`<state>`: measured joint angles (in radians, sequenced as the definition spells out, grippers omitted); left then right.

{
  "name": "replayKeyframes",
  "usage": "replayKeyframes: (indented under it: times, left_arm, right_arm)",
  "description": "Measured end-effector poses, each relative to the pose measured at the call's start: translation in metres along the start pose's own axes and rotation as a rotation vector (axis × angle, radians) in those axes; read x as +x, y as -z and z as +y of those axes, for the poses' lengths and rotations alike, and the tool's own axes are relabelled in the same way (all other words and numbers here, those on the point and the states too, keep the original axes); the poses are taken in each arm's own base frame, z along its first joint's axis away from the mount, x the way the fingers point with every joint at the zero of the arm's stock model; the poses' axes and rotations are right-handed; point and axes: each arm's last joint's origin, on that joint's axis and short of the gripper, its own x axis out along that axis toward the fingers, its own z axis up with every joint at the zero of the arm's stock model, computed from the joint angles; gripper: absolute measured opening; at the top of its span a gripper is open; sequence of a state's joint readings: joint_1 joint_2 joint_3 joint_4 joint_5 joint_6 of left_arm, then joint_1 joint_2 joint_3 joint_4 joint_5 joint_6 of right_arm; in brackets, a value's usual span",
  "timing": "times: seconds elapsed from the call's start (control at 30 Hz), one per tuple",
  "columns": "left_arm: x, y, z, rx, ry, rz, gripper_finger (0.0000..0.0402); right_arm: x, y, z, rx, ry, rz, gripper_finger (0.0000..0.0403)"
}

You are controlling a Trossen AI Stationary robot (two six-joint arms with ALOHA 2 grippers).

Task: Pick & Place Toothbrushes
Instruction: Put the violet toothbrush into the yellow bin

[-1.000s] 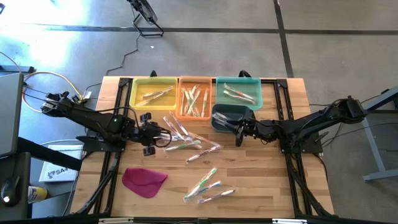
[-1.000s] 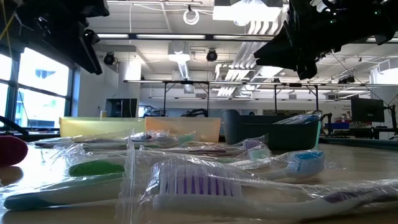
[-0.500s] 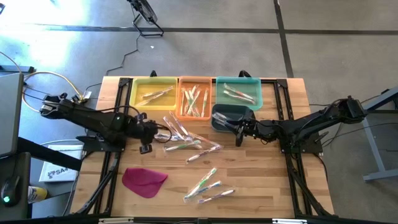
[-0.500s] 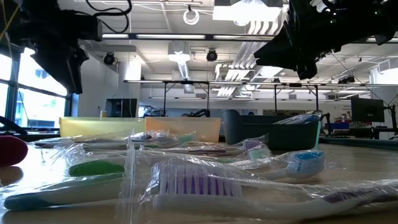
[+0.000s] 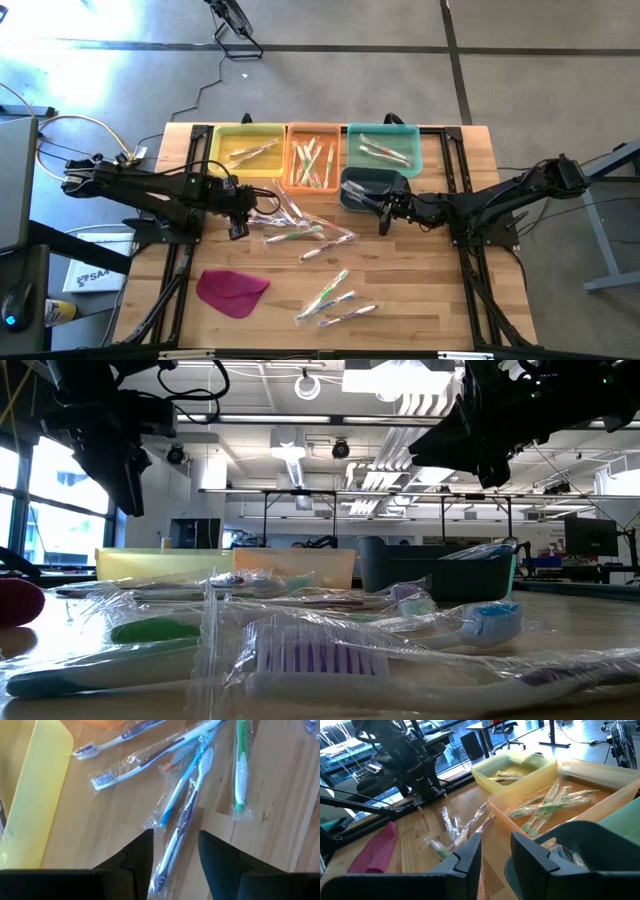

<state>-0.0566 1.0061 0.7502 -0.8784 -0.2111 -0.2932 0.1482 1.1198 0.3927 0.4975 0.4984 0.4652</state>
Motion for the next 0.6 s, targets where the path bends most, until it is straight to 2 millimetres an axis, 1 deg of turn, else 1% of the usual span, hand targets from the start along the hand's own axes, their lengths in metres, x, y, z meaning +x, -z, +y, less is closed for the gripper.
replayKeyframes:
  times: [0.13, 0.27, 0.47, 0.6]
  left_arm:
    - [0.001, 0.001, -0.001, 0.001, 0.003, -0.005, 0.0148]
    - [0.014, 0.006, -0.002, -0.003, 0.008, -0.018, 0.0148]
    - [0.040, 0.030, -0.001, -0.001, 0.014, 0.042, 0.0148]
    - [0.049, 0.039, 0.000, -0.016, 0.012, 0.049, 0.0148]
  right_arm:
    - [0.000, 0.000, 0.000, 0.000, 0.000, 0.001, 0.0098]
    - [0.000, 0.000, 0.000, -0.001, 0.001, 0.001, 0.0098]
    - [0.000, 0.000, 0.000, 0.000, 0.001, 0.001, 0.0098]
    - [0.000, 0.000, 0.000, 0.000, 0.001, 0.001, 0.0098]
